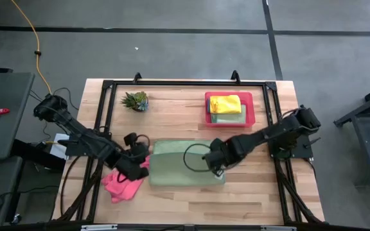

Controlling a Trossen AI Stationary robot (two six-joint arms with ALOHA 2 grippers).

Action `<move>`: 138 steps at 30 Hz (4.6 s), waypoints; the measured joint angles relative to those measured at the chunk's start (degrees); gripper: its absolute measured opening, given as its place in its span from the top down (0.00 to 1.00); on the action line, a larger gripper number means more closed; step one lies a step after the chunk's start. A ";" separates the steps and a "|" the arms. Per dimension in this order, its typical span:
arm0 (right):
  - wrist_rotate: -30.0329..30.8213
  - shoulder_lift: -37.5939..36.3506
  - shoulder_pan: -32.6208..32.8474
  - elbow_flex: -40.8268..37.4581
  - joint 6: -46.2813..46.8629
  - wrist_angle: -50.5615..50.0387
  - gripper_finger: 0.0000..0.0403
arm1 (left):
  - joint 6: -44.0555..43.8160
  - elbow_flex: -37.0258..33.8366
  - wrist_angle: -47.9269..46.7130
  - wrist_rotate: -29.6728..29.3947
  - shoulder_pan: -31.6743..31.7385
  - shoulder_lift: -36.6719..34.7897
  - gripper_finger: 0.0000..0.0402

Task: Fold microfiber towels
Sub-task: Fold the green microfiber cloth

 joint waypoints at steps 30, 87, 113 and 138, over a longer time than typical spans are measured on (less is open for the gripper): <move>-2.01 0.02 -9.71 -6.02 -0.06 4.61 1.00 | 3.11 -7.39 10.12 -0.53 12.96 -0.16 1.00; 2.64 -34.89 -13.54 -53.29 17.09 50.38 0.40 | -15.62 -29.30 33.85 20.93 31.35 -13.22 0.51; -4.83 -22.44 -19.50 -55.39 15.07 68.48 0.70 | -16.47 -29.30 33.46 21.05 31.35 -12.72 0.51; -0.41 -26.86 -21.05 -55.37 17.40 64.58 1.00 | -9.24 -29.30 31.07 19.63 31.35 -14.53 0.51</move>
